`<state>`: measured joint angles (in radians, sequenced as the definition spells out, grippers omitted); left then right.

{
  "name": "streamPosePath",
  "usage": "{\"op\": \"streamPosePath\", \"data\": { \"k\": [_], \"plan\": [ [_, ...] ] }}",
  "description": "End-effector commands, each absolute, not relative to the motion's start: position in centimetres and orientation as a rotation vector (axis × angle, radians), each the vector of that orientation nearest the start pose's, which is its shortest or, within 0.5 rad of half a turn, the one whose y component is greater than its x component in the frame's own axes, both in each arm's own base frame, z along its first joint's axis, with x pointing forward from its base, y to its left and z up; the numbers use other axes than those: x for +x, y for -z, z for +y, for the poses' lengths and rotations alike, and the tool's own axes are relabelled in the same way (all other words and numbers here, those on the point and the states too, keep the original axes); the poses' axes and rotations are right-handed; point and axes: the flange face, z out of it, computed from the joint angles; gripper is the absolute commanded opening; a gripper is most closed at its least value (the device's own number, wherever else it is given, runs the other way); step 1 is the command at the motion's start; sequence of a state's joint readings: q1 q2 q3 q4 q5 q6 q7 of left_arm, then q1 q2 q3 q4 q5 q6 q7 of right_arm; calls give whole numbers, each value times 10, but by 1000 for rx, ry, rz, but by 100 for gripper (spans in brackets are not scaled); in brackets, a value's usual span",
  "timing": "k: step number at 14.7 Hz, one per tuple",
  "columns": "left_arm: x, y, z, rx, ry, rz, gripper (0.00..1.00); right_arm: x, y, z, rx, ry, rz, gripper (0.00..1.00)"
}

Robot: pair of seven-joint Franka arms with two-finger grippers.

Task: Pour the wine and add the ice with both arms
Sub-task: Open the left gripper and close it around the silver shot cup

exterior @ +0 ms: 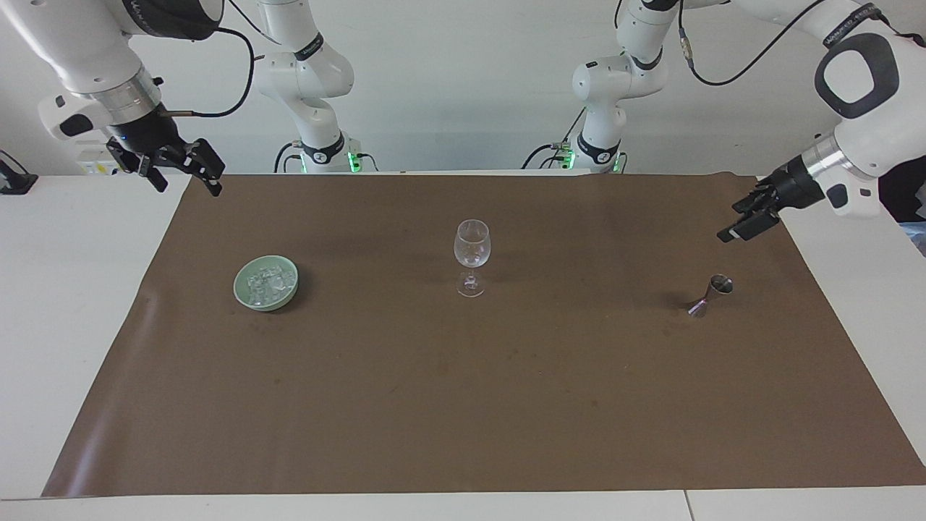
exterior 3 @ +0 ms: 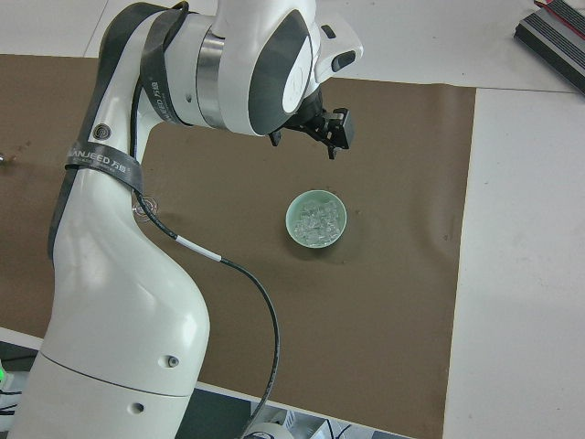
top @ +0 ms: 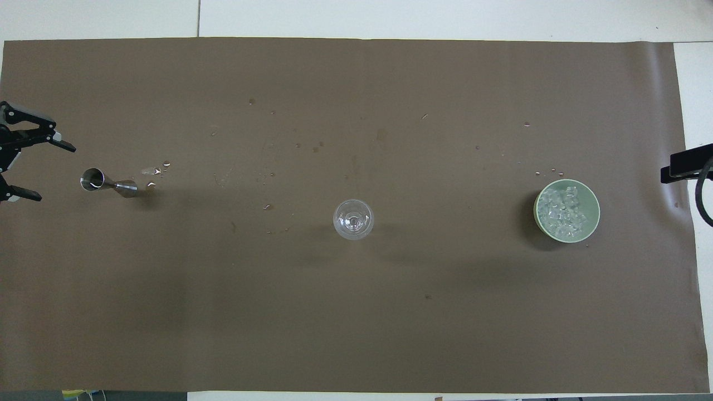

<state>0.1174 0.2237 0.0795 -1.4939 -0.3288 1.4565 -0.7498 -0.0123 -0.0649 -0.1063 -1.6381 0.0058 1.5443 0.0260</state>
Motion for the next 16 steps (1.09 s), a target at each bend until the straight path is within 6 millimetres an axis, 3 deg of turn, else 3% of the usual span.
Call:
{"op": "streamPosePath", "data": {
  "k": [1, 2, 4, 6, 9, 13, 16],
  "plan": [
    [619, -490, 130, -2773, -677, -1937, 100, 520, -626, -66, -3115, -55, 238, 100],
    [626, -468, 144, -2686, -721, -2073, 100, 520, -626, -66, -3114, -55, 236, 100],
    [632, -435, 165, -2614, -779, -2158, 100, 520, -626, -66, -3115, -55, 238, 100],
    [626, -402, 217, -2523, -894, -2370, 100, 520, -626, -66, -3114, -55, 236, 100],
    [616, -362, 251, -2419, -982, -2520, 98, 520, -626, -66, -3116, -55, 236, 100],
    [590, -305, 258, -2257, -1160, -2686, 95, 520, -626, -66, -3116, -55, 236, 100],
    [580, -293, 247, -2213, -1212, -2756, 95, 520, -626, -66, -3114, -55, 236, 100]
  ]
}}
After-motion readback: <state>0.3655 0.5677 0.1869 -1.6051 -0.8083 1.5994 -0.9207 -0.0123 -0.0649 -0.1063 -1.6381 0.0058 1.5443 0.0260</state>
